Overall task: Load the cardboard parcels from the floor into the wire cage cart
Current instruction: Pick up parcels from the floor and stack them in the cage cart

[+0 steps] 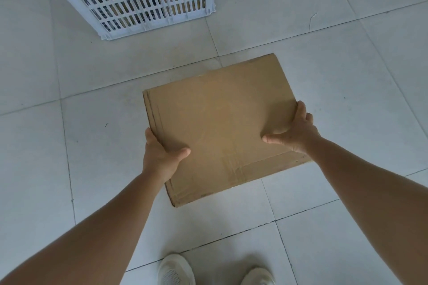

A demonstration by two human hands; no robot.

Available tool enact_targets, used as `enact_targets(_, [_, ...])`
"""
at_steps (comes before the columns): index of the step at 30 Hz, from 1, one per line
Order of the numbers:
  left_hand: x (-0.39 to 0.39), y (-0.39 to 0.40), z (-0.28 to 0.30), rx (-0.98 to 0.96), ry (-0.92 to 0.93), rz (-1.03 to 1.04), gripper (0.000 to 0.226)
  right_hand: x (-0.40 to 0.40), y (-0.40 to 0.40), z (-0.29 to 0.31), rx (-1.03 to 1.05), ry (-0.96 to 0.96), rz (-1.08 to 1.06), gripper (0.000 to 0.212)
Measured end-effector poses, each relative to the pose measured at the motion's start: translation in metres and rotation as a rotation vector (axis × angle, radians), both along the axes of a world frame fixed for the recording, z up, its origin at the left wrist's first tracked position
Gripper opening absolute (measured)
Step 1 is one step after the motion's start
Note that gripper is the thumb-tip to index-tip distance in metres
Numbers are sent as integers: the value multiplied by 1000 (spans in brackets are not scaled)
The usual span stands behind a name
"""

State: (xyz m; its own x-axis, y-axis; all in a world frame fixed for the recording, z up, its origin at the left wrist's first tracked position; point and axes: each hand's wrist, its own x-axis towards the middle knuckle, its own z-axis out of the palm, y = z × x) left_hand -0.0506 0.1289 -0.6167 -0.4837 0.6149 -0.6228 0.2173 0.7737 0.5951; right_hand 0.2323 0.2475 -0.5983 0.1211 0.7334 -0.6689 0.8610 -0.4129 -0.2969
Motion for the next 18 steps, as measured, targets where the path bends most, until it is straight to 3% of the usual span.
enact_targets(8, [-17, -24, 49, -1, 35, 25, 102, -16, -34, 36, 7, 24, -72, 125])
enact_targets(18, [-43, -38, 195, 74, 34, 135, 92, -49, -36, 191, 112, 45, -21, 117])
